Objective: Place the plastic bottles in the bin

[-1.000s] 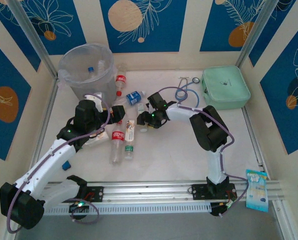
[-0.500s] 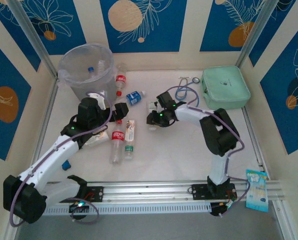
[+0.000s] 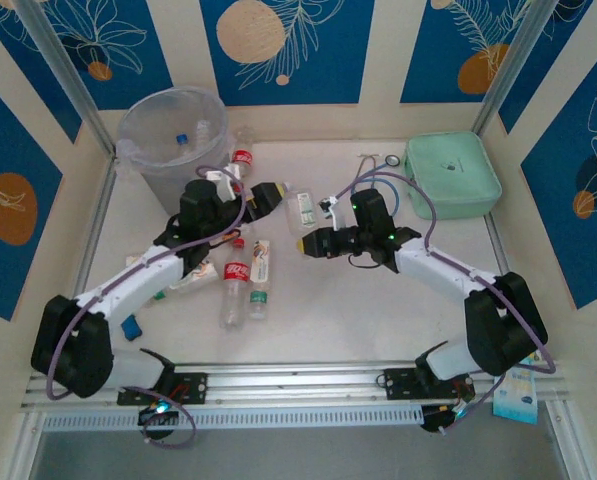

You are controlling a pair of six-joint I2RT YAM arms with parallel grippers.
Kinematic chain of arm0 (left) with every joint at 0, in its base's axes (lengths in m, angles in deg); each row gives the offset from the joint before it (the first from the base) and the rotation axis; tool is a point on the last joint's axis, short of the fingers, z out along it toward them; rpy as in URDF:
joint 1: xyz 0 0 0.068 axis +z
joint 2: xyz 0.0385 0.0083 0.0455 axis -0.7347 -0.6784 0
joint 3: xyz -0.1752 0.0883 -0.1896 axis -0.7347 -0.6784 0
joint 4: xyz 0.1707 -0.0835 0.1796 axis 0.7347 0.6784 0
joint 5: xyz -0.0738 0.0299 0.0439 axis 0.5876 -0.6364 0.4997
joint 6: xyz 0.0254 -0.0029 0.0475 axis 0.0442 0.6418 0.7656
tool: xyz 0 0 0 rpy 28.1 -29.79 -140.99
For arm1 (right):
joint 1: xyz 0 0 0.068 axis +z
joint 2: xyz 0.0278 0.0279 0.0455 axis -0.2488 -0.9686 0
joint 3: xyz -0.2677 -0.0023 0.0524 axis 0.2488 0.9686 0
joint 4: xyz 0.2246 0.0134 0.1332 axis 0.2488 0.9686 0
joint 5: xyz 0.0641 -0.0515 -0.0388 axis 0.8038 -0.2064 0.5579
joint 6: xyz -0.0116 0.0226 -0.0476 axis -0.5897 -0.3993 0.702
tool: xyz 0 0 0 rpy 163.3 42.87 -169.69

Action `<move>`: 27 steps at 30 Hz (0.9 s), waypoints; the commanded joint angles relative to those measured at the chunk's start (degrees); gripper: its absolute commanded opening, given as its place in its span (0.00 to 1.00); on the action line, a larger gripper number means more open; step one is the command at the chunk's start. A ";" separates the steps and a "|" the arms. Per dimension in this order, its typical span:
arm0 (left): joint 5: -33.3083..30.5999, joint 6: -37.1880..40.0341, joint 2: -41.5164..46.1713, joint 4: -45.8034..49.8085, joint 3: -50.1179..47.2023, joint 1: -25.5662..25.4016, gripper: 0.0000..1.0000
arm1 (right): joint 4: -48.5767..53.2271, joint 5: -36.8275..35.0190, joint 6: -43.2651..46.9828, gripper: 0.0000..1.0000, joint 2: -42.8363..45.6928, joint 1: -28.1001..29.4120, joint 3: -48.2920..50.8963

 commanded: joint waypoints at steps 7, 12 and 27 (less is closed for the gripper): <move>0.58 -1.13 -5.91 -5.63 3.40 -4.93 1.00 | -7.37 6.22 2.26 0.00 3.14 2.33 2.22; 0.43 -1.45 -6.76 -6.07 3.63 -5.19 0.64 | -7.37 5.39 1.85 0.00 2.42 2.43 2.90; -3.88 9.22 -4.72 8.12 12.64 -4.63 0.34 | -0.73 -0.11 1.77 0.99 5.50 -2.72 3.20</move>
